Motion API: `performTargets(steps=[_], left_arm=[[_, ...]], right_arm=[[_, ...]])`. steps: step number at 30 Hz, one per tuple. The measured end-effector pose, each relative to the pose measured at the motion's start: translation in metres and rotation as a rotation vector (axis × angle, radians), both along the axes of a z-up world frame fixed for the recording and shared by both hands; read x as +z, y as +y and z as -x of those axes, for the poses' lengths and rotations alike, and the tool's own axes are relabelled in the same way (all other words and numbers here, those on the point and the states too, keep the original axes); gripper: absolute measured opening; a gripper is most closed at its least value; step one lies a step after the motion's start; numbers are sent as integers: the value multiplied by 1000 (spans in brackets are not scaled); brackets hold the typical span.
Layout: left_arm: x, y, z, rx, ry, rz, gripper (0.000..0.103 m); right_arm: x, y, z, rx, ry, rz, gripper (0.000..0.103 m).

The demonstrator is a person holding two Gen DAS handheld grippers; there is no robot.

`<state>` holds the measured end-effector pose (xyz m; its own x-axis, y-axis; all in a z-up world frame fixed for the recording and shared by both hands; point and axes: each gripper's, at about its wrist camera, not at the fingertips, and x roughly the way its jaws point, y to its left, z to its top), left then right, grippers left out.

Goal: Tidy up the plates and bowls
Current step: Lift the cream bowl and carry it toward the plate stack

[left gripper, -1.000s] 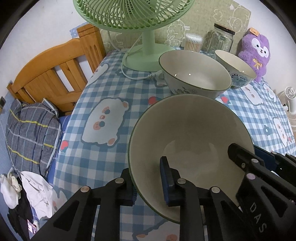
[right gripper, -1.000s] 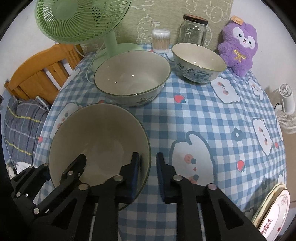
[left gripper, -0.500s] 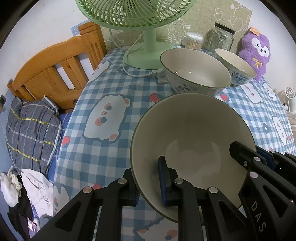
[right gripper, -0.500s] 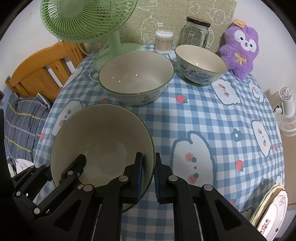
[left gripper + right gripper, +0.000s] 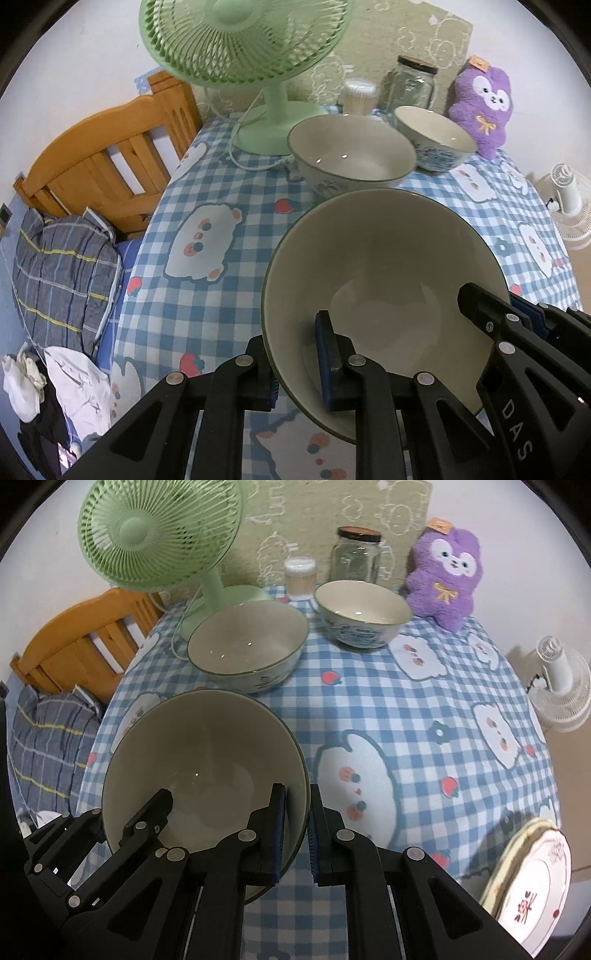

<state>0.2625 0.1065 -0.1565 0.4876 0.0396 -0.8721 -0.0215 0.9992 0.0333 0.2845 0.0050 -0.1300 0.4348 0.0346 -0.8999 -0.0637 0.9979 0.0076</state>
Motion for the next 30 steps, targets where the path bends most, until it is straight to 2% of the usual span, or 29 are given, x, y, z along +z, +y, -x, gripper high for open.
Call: performTargets(steps=[10,17,23,30], left_arm=[[25,-29,28,-50,-30,-5,14],[38,-54,47,-48,-42,7,14],[38,-75,62,-39,-37,14,14],[22,-90,81,-24,-17,22,14]], right_arm=[[28,-28,33,-49,-34,-2,14],[44,-55,50,-45,-50,10,14],[47,-77,65,-43,-45,9,14],[34,-93,84,-29,-23,16,14]])
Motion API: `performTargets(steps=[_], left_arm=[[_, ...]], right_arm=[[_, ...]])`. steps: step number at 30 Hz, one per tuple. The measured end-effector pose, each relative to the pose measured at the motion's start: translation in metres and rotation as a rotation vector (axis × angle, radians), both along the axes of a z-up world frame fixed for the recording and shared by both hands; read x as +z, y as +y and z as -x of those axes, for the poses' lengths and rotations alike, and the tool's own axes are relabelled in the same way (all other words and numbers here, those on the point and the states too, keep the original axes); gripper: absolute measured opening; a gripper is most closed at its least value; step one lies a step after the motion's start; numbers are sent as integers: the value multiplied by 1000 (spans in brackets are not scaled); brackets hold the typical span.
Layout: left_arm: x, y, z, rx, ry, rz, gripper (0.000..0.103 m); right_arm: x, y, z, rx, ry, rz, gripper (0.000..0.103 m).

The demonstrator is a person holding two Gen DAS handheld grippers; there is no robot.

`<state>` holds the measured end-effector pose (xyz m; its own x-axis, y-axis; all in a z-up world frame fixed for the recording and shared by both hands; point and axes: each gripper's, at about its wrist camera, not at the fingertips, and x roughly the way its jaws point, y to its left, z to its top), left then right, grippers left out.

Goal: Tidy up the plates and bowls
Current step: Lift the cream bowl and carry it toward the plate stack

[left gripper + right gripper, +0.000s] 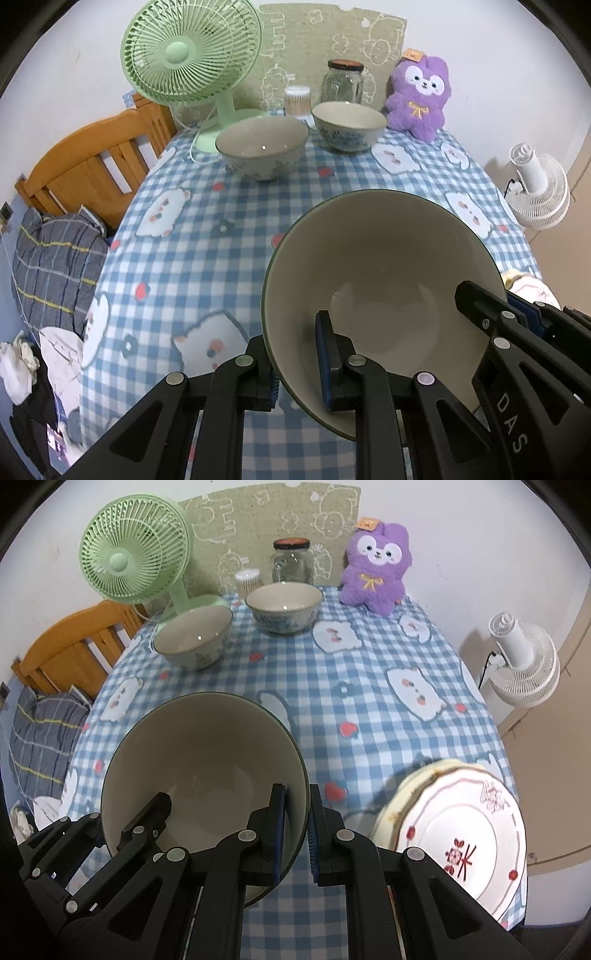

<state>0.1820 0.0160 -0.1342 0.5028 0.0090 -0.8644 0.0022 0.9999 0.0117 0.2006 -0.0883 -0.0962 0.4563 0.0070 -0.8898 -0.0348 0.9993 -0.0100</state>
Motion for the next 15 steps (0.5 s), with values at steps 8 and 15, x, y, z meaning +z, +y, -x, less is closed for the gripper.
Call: performTargets(steps=[8,15], left_arm=[[-10,-3,21,27,10,11,14],[-25,0,35,34,38,20,14]], right_arm=[[-11,-5,19,24,13,-6,14],[-26,-5,33,31,44,-11,14]])
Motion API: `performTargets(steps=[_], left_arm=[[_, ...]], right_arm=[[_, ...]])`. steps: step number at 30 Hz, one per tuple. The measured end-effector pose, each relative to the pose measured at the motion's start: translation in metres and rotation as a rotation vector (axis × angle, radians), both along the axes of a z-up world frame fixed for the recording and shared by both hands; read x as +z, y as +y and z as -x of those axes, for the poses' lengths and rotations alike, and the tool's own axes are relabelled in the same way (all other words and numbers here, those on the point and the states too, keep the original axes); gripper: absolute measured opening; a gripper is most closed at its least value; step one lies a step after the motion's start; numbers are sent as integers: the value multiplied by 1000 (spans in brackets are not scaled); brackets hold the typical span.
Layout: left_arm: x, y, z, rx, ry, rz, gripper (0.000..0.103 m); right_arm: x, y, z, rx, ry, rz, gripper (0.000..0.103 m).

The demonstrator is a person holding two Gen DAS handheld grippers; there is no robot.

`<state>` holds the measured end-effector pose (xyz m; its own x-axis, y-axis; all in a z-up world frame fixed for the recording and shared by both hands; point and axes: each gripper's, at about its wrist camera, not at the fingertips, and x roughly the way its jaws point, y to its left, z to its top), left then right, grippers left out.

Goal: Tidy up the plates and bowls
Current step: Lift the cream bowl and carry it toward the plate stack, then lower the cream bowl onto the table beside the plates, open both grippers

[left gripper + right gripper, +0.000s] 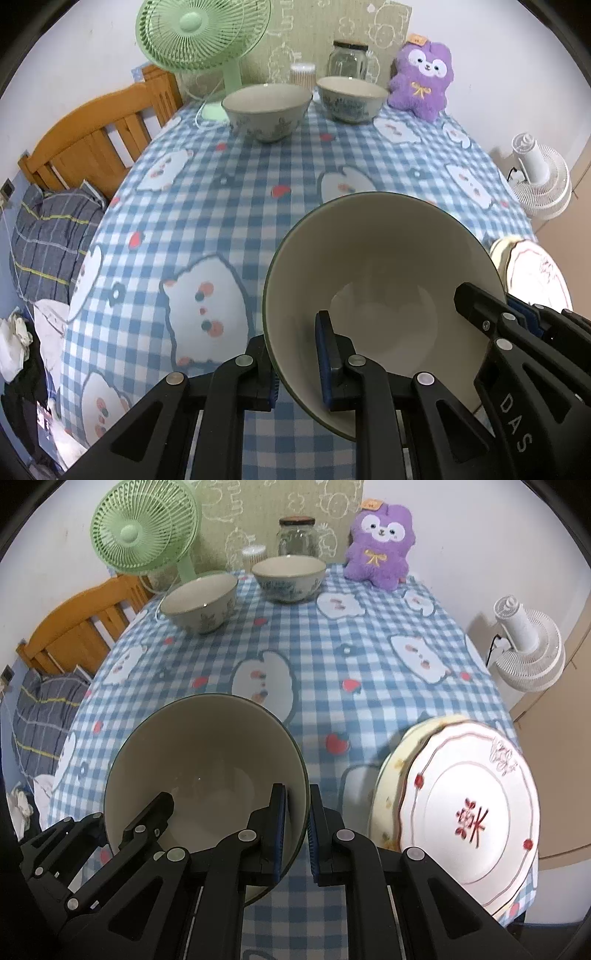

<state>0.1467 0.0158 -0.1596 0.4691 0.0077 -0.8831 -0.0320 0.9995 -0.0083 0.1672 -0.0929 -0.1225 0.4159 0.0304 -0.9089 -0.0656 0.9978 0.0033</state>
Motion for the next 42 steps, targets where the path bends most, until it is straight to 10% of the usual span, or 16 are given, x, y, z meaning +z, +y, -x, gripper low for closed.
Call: performTargets(steps=[24,28,33,42], left_arm=[[-18,-9,12,-21,-16,13,14],[-20,-11,10,-26,1,41,36],[-17,-12,10,-22,-2,38,60],[20,-16,9,4,-59,52,85]], right_arm=[[-21,-11,11,-36,16,2,15],[-20,-9,12,-24,6,1,16],[-14,-14,12,-29,-36,45,77],[26,-20,11,6,-97,-11,82]])
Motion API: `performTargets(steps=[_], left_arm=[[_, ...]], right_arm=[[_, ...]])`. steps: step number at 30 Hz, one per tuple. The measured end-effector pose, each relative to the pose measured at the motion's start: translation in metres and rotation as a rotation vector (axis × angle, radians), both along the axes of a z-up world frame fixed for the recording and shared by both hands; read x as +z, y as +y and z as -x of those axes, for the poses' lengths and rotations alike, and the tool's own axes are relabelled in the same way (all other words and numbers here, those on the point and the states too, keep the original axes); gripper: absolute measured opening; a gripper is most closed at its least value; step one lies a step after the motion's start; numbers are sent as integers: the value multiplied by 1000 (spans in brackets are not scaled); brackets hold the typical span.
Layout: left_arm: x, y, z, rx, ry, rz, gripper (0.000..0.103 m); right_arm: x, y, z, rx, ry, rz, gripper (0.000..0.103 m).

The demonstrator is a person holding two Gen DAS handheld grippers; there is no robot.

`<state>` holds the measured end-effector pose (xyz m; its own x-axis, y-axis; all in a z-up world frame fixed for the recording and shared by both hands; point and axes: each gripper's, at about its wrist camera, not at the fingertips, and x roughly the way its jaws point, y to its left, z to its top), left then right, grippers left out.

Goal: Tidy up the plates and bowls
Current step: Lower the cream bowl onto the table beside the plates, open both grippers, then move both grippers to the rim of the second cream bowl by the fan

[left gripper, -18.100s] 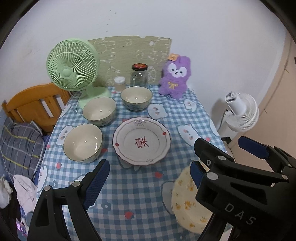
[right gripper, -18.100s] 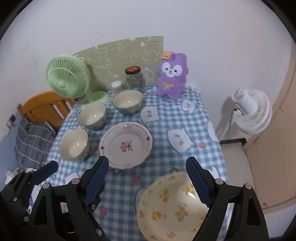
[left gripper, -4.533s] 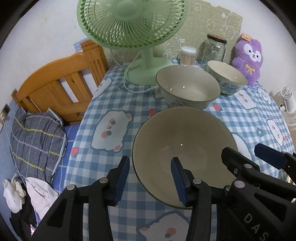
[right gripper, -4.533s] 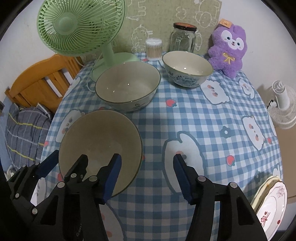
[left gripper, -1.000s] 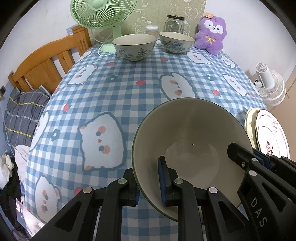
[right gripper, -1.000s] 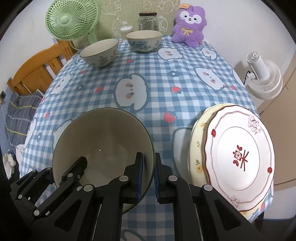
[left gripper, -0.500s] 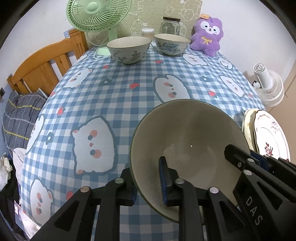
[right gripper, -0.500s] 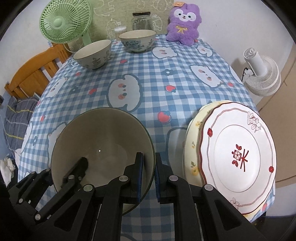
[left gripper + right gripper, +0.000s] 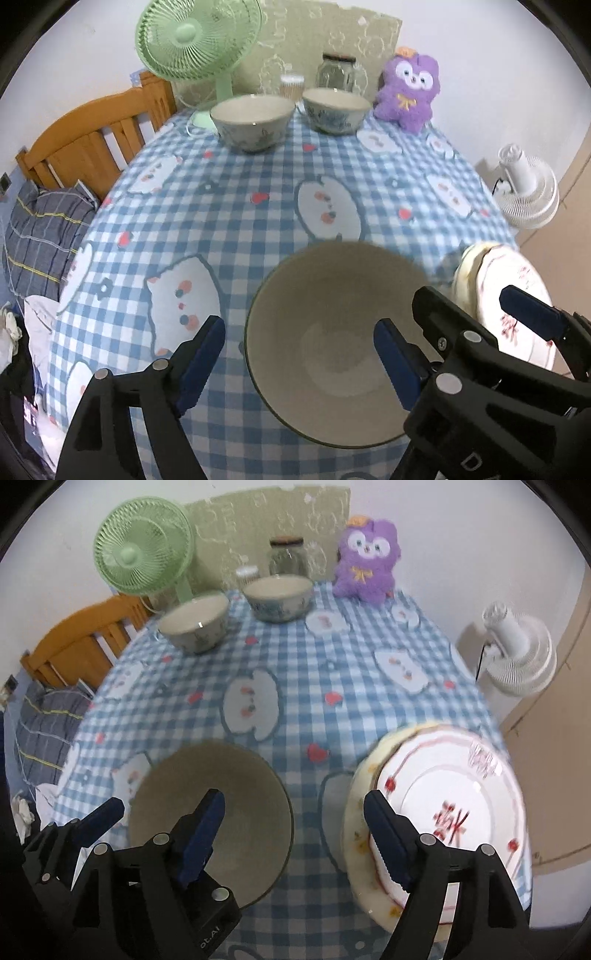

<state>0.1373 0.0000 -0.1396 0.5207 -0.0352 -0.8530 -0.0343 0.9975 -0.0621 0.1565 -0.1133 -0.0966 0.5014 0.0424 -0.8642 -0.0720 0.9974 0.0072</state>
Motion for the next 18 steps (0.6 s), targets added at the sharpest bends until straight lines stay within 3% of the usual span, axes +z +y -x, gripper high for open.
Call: performTargets(steps=[6,12,18], left_arm=[[43,-1,4,22,-73,0,87],[89,-6,9,4,-144,-40,87],[120,-3,14,17,-182,-33,87]], right_arm=[[41,2,2,27,-86,-12,90],[87,-4,8,19,-153,-52,92],[122,-2,14,30,-208,-91,92]])
